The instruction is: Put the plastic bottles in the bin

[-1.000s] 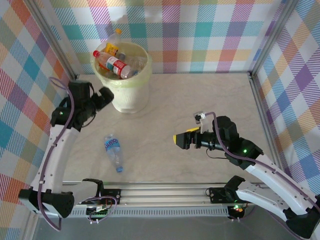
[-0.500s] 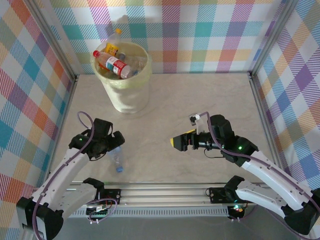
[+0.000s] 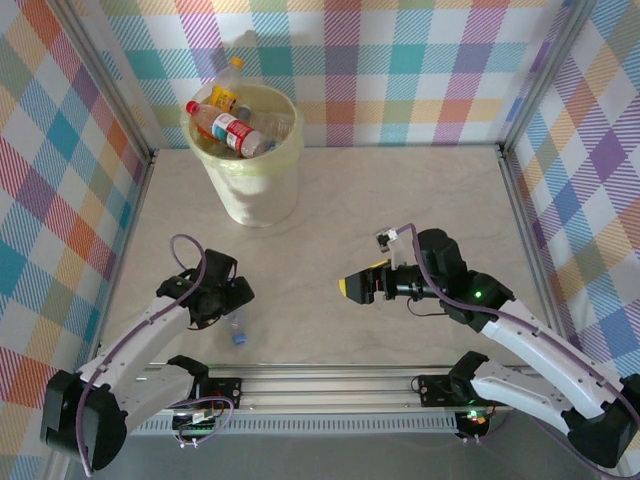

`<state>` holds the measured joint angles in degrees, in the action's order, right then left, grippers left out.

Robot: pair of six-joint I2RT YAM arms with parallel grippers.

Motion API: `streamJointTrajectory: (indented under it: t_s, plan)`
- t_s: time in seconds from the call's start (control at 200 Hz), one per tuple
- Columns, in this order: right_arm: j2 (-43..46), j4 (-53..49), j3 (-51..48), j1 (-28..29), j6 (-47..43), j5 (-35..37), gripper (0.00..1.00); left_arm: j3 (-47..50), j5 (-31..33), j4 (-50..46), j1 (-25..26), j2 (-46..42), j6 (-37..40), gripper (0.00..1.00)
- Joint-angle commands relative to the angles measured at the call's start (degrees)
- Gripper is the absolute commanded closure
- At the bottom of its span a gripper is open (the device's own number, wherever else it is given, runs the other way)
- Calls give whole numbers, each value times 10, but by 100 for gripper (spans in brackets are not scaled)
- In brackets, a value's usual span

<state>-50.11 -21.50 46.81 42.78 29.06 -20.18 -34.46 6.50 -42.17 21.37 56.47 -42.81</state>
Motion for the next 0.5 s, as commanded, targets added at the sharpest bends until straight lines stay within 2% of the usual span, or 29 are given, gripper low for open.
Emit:
streamJointTrajectory:
  t_s: [0.0,0.12,0.4,0.495]
  plan:
    - [-7,16,0,3,-20,-56,0,15,-12,37,5,11,13,6]
    - [-15,11,4,3,-23,-73,0,30,-18,62,5,22,15,11]
    - [-9,-5,10,3,-30,-61,0,33,2,75,4,50,23,16]
    - [-10,-5,9,3,-30,-59,0,33,7,80,4,65,26,20]
